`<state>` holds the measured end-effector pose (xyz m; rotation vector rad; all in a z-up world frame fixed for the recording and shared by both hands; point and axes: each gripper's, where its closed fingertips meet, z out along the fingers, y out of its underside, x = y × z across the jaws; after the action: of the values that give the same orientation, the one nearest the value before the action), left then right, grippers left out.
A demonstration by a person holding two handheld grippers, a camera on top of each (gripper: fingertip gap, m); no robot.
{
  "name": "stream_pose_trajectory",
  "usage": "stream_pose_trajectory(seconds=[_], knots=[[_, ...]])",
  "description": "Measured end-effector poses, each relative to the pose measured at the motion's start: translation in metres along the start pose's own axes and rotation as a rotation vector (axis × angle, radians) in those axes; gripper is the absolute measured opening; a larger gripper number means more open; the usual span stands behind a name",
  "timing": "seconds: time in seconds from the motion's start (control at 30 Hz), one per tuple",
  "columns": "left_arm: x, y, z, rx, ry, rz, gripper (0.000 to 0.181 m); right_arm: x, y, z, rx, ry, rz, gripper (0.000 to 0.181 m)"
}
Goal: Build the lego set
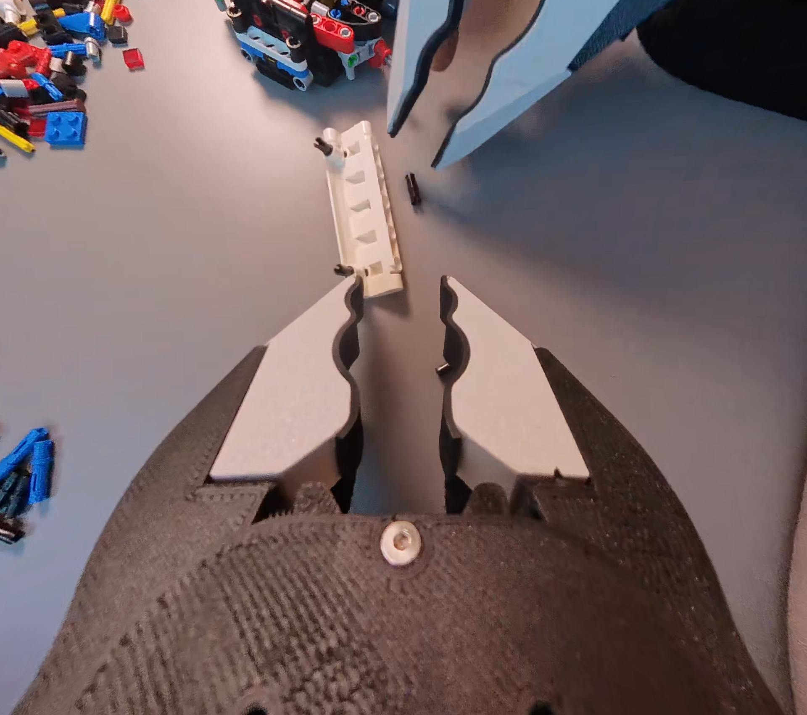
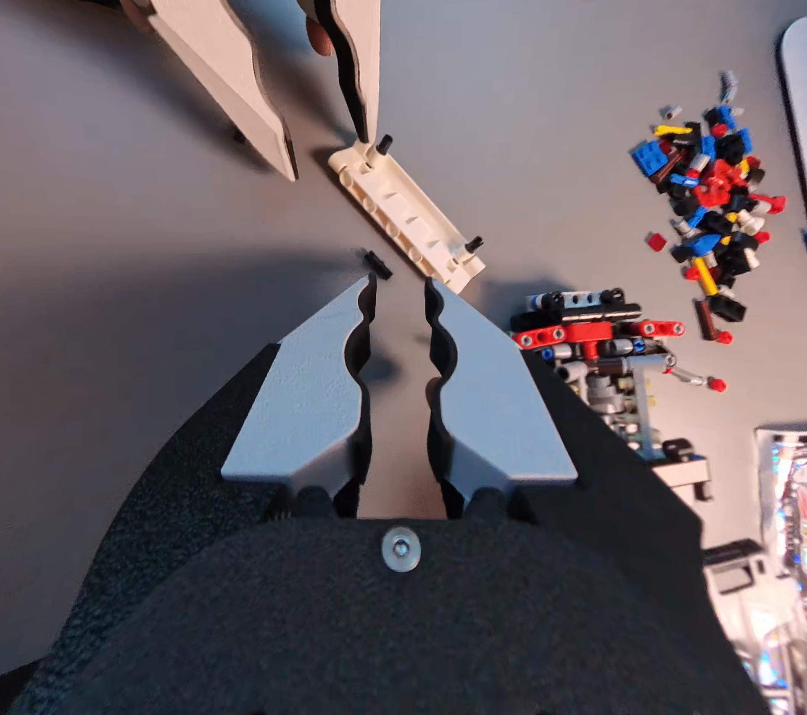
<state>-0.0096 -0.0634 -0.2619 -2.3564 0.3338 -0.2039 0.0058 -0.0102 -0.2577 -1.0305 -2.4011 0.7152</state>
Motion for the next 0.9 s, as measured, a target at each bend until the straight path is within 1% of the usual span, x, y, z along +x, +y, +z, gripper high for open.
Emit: stream_pose_trajectory(seconds=[0.07,0.17,0.23,0.3,0.37,0.43,0.5,0.57,0.6,0.63,0.7,0.73,0.77,0.8,0.83,0.9], knots=[[-0.001,-0.001,0.004,0.003,-0.018,0.041,0.034,0.006,-0.008,0.0,0.0,0.003,-0.058,0.021],[-0.005,-0.001,0.01,-0.026,-0.042,0.087,0.033,0.01,-0.012,0.006,-0.024,-0.016,-0.147,0.024],[-0.011,-0.002,0.012,-0.034,-0.082,0.122,0.027,0.012,-0.011,0.012,-0.048,-0.032,-0.187,0.026],[-0.018,-0.003,0.012,-0.035,-0.106,0.134,0.012,0.014,-0.01,0.018,-0.072,-0.032,-0.228,0.025],[-0.018,-0.003,0.011,-0.034,-0.074,0.129,0.011,0.017,-0.01,0.022,-0.102,-0.02,-0.278,0.023],[-0.018,-0.003,0.009,-0.025,-0.023,0.099,0.011,0.018,-0.008,0.024,-0.155,-0.029,-0.334,0.02],[-0.015,-0.005,0.004,-0.004,0.07,0.032,0.008,0.015,-0.009,0.025,-0.19,-0.05,-0.389,0.018],[-0.004,-0.01,-0.006,0.041,0.24,-0.082,0.007,0.011,-0.011,0.025,-0.217,-0.085,-0.432,0.018],[0.002,-0.011,-0.012,0.052,0.333,-0.142,0.007,0.006,-0.012,0.025,-0.224,-0.119,-0.439,0.013],[0.002,-0.012,-0.015,0.063,0.377,-0.182,0.007,0.001,-0.012,0.024,-0.232,-0.162,-0.443,0.008],[-0.004,-0.014,-0.02,0.11,0.384,-0.194,0.007,-0.005,-0.011,0.022,-0.259,-0.237,-0.428,0.005],[-0.002,-0.017,-0.023,0.135,0.394,-0.18,0.01,-0.007,-0.011,0.02,-0.269,-0.282,-0.404,0.005],[0.001,-0.019,-0.025,0.156,0.395,-0.164,0.021,-0.007,-0.013,0.021,-0.264,-0.304,-0.384,0.005],[0.001,-0.02,-0.024,0.165,0.377,-0.143,0.028,-0.006,-0.015,0.022,-0.257,-0.32,-0.372,0.005],[0.0,-0.018,-0.021,0.158,0.343,-0.117,0.03,-0.006,-0.016,0.023,-0.258,-0.338,-0.364,0.005],[-0.007,-0.01,-0.012,0.11,0.244,-0.052,0.028,-0.006,-0.019,0.026,-0.256,-0.36,-0.364,0.005]])
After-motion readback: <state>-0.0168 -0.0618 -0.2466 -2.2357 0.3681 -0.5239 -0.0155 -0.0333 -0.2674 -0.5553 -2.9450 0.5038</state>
